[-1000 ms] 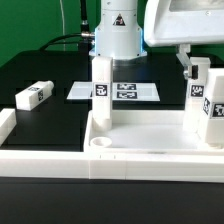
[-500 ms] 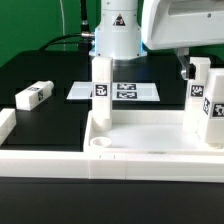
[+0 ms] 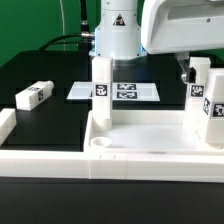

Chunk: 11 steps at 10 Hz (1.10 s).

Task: Assemble desk

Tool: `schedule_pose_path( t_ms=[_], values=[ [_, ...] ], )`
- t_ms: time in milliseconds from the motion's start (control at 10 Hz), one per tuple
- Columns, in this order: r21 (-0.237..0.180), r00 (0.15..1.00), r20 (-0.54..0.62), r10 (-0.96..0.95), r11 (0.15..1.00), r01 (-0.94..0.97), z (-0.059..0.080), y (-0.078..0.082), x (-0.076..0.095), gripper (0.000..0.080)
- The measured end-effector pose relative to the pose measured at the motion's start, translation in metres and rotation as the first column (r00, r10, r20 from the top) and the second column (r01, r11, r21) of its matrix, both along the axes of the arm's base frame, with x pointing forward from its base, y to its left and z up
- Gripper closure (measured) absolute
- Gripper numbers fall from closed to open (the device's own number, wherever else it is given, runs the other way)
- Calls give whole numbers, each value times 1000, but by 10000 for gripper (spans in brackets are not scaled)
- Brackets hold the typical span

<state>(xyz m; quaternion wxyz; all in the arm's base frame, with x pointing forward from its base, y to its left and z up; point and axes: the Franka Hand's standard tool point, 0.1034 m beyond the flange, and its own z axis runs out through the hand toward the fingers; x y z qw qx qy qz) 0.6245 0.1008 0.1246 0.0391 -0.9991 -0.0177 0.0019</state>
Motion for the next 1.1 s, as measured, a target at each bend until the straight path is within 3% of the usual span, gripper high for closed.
schedule_pose_path(
  t_ms=[100, 200, 300, 800, 1100],
  values=[
    [-1, 1000, -1, 6, 1000, -6, -1, -1, 0, 373],
    [-1, 1000, -2, 4, 1000, -4, -2, -2, -1, 373],
    [-1, 1000, -3, -4, 1000, 4, -2, -2, -1, 511],
    [-4, 960, -21, -279, 960, 279, -2, -1, 0, 510],
    [-9, 819, -32, -574, 819, 574, -2, 0, 1, 509]
  ],
)
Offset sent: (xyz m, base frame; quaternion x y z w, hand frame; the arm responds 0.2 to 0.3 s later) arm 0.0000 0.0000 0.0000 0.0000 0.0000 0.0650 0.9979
